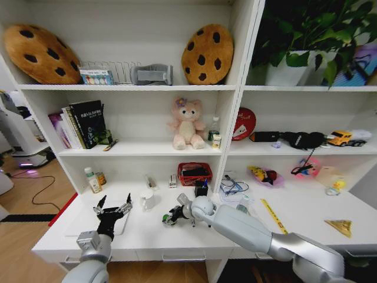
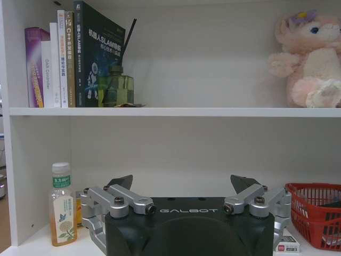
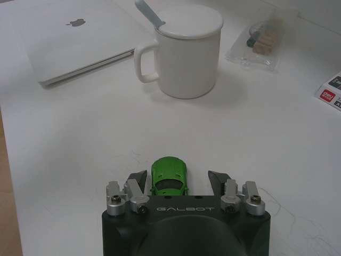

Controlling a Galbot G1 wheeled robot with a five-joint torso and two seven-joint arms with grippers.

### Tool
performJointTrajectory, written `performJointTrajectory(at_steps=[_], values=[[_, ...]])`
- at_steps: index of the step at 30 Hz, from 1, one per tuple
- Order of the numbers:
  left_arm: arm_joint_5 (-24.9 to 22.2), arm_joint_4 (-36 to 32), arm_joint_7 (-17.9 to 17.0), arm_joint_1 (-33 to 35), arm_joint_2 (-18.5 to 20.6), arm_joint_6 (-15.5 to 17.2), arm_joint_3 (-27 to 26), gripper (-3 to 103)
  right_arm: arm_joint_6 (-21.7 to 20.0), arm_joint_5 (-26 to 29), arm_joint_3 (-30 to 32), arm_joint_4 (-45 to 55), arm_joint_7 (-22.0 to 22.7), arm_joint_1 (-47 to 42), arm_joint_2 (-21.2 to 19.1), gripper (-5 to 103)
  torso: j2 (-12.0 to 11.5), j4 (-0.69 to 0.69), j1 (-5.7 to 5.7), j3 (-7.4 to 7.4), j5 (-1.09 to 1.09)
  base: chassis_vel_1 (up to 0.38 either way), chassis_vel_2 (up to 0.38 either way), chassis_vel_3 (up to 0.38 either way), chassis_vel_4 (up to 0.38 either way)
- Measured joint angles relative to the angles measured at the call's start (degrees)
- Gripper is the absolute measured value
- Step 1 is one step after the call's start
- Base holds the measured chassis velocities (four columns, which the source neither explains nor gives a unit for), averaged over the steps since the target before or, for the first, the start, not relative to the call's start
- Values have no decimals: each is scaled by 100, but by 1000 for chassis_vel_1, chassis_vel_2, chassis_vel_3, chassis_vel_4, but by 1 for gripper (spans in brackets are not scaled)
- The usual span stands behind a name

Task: Organize the objects on the table.

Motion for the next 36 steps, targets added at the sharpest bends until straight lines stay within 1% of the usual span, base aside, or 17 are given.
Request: performJointTrajectory(at_steps=[7, 17, 29, 31, 32, 33, 34, 36], values=[[0, 0, 0, 0, 0, 0, 0, 100, 3, -12, 0, -41, -39, 4, -20, 66, 0, 0, 0, 0, 0, 0, 0, 0, 0], [0, 0, 0, 0, 0, 0, 0, 100, 10, -33, -108, 3, -40, 20, -3, 60, 0, 1, 0, -1, 0, 0, 0, 0, 0], [0, 0, 0, 0, 0, 0, 0, 100, 17, -122, -96, 61, -83, -46, -121, 59, 1, 0, 0, -1, 1, 0, 0, 0, 0], [0, 0, 0, 0, 0, 0, 0, 100, 17, -120, -80, 39, -110, -54, -112, 50, 1, -1, 0, -1, -1, 0, 0, 0, 0], [0, 0, 0, 0, 0, 0, 0, 100, 17, -120, -80, 39, -110, -54, -112, 50, 1, -1, 0, -1, -1, 0, 0, 0, 0], [0, 0, 0, 0, 0, 0, 0, 100, 17, -119, -72, 21, -139, -61, -97, 45, 1, -1, 0, -1, 0, 0, 0, 0, 0], [0, 0, 0, 0, 0, 0, 0, 100, 17, -119, -72, 21, -139, -61, -97, 45, 1, -1, 0, -1, 0, 0, 0, 0, 0], [0, 0, 0, 0, 0, 0, 0, 100, 17, -152, -45, -44, -246, -76, -62, 34, 1, -1, 0, -2, -1, 0, 0, 0, 0]])
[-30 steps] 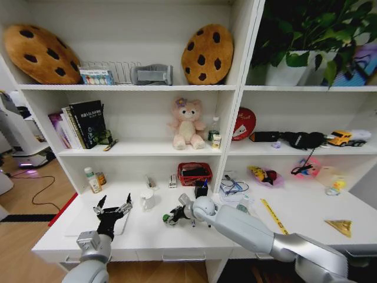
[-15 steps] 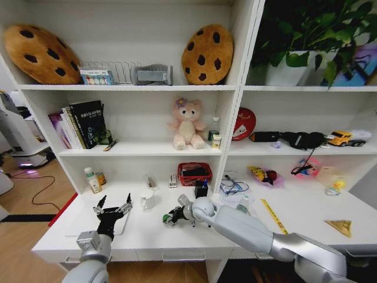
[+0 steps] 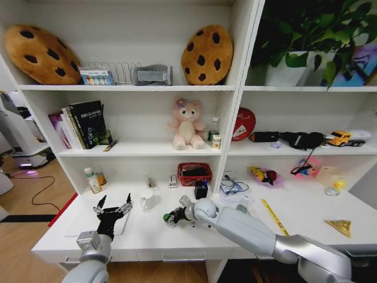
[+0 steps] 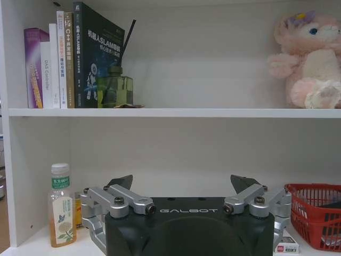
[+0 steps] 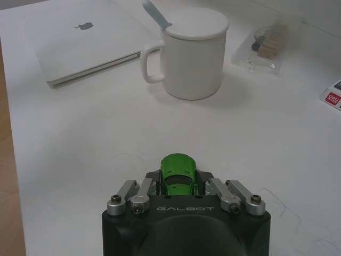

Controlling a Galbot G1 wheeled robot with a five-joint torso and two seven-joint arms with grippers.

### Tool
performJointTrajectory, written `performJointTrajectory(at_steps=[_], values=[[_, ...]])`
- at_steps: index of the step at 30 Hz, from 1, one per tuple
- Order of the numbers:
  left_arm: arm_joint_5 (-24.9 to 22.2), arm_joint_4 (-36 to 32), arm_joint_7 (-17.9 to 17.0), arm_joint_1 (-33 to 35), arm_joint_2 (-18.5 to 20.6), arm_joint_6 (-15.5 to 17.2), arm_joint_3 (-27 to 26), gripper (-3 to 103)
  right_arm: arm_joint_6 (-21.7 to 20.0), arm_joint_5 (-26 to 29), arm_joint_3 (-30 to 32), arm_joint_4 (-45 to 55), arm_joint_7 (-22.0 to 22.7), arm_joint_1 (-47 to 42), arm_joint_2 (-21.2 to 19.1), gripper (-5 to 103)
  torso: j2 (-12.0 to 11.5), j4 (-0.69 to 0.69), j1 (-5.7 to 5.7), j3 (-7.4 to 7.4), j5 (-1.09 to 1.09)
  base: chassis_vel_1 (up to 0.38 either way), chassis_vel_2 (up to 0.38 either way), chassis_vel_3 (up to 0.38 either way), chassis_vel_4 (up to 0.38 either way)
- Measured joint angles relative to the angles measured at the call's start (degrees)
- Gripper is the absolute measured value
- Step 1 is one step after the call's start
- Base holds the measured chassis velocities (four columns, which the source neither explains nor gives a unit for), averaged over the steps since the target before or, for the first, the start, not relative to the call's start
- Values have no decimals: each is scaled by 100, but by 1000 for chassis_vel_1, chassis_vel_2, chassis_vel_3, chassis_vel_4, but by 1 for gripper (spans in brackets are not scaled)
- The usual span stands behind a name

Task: Organize the objects on the table.

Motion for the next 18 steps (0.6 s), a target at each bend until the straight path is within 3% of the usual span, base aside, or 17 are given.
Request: performJointTrajectory(at_steps=[8, 11, 18], values=[[0, 0, 0, 0, 0, 0, 0, 100, -1, -84, 134, 25, -4, -123, 42, 34, -1, 2, 0, 2, 2, 0, 0, 0, 0], [0, 0, 0, 0, 0, 0, 0, 100, -50, -81, 495, 360, 241, -80, 71, 34, -4, 1, 2, 5, 1, 0, 0, 0, 0], [0, 0, 0, 0, 0, 1, 0, 100, -48, -308, 1184, 1236, 43, 339, 49, 34, -3, 2, 1, 3, 0, 0, 0, 0, 0]])
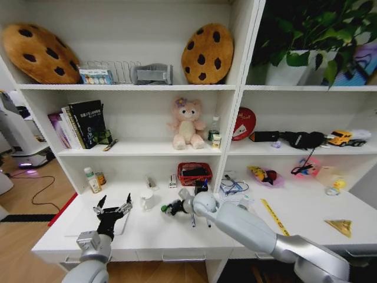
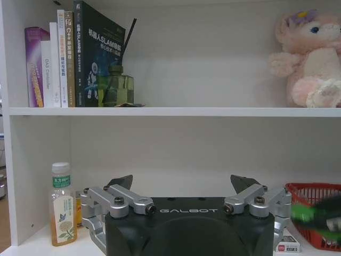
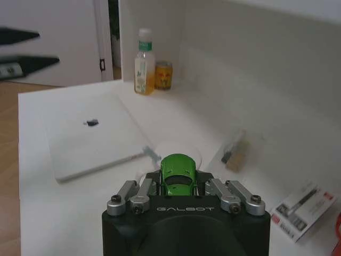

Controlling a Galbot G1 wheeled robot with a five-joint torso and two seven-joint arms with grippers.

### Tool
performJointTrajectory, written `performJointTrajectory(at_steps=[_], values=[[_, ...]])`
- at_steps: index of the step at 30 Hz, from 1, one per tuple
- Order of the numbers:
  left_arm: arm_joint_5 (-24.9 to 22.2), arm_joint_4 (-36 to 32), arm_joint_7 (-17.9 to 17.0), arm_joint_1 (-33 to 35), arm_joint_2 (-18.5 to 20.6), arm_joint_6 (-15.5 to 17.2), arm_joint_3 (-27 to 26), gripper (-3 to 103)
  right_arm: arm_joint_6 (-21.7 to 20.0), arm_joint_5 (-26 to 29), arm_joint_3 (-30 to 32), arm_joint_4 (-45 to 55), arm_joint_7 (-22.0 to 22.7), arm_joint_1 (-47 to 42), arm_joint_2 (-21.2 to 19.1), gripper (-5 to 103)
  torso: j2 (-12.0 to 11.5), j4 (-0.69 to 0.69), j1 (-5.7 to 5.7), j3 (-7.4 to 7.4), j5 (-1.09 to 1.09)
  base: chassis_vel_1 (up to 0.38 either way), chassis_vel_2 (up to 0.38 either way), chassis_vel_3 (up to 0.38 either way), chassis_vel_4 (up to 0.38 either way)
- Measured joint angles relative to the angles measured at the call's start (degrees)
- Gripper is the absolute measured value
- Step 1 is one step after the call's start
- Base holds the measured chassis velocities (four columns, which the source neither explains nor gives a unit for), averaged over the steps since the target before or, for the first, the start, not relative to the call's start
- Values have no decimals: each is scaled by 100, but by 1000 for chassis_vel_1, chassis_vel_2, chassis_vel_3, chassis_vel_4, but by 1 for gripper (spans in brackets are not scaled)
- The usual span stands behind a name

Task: Organize the objects on the table.

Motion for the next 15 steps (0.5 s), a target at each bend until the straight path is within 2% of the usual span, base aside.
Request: performJointTrajectory(at_steps=[5, 7, 8, 9, 11, 12, 14, 15], values=[[0, 0, 0, 0, 0, 0, 0, 100, 7, -43, 316, 288, -45, 413, 93, 34, 1, -2, 0, -1, 0, 0, 0, 0, 0], [0, 0, 0, 0, 0, 0, 0, 100, 181, -45, 526, -79, 11, 719, 544, 34, 1, -1, 0, -1, 1, 0, 0, 0, 0], [0, 0, 0, 0, 0, 0, 0, 100, 181, -45, 526, -79, 11, 719, 544, 34, 1, -1, 0, -1, 1, 0, 0, 0, 0], [0, 0, -2, 0, 0, 0, 0, 100, 335, -124, 595, -372, 3, 856, 767, 34, 1, 0, 0, -1, 0, 0, 0, 0, 0], [0, 0, 1, 0, 0, 1, 0, 100, 586, -582, 770, -1124, -211, 1113, 1280, 34, 1, 1, 0, 0, 0, 0, 0, 0, 0], [0, 0, 1, 0, 0, 1, 0, 100, 586, -582, 770, -1124, -211, 1113, 1280, 34, 1, 1, 0, 0, 0, 0, 0, 0, 0], [0, 0, -2, 0, 0, 1, 0, 100, 731, -868, 924, -1689, -360, 1299, 1625, 34, 1, 0, 1, 0, 0, 0, 0, 0, 0], [0, 0, -2, 0, 0, 1, 0, 100, 731, -868, 924, -1689, -360, 1299, 1625, 34, 1, 0, 1, 0, 0, 0, 0, 0, 0]])
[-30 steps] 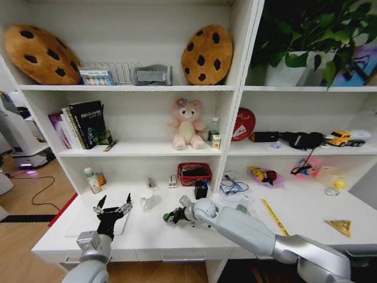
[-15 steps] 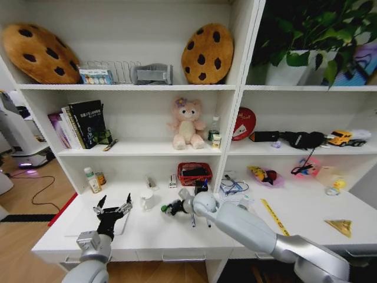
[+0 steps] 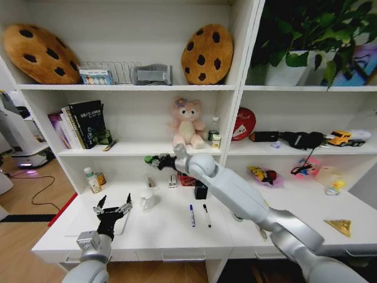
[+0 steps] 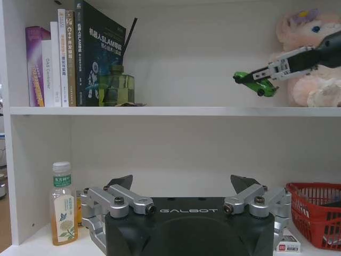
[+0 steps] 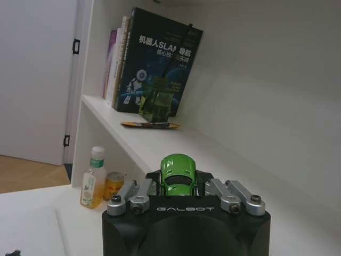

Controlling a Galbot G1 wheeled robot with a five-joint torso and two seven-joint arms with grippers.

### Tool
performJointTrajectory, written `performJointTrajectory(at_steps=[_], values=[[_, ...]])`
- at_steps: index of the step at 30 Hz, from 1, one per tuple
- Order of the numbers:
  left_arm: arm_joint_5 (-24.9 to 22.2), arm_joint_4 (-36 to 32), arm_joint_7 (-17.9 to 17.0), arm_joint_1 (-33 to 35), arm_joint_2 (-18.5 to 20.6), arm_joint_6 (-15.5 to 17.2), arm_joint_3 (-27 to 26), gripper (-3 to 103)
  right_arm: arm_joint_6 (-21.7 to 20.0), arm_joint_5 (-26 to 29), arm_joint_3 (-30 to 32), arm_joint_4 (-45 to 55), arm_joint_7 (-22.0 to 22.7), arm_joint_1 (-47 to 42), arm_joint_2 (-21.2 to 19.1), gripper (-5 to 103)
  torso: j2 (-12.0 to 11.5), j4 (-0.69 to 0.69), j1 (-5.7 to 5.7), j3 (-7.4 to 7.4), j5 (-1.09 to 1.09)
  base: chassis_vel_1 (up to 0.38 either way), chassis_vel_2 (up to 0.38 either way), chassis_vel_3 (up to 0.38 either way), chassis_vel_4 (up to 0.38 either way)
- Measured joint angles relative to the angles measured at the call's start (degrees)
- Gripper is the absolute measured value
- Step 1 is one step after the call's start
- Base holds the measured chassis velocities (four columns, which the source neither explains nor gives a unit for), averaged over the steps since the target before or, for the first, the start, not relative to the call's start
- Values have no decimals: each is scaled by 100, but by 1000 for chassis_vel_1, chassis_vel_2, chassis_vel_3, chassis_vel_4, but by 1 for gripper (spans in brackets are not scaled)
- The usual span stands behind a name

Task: Organize the objects on the table.

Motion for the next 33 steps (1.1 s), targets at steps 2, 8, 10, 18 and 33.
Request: performJointTrajectory(at_steps=[2, 8, 10, 18, 33], values=[[0, 0, 1, 0, 0, 0, 0, 100, 141, -237, 173, -594, -43, 219, 390, 34, 0, 0, 0, 0, -1, 0, 0, 0, 0], [0, 0, 1, 0, 0, -1, 0, 100, 275, -470, 415, -1439, 25, 456, 911, 34, 0, 0, -1, 0, -1, 0, 0, 0, 0], [0, 0, 1, 0, 0, 0, 0, 100, 305, -493, 496, -1700, 118, 505, 1058, 34, 0, 0, -1, 0, 0, 0, 0, 0, 0], [0, 0, 0, 0, 0, 0, 0, 100, 624, -664, 797, -2782, 354, 644, 1495, 34, 0, 1, -1, 0, 0, 0, 0, 0, 0], [0, -1, 2, 0, 0, -1, 0, 100, 572, -573, 631, -2417, 802, 454, 1197, 71, 0, 0, -1, 0, 1, 0, 0, 0, 0]])
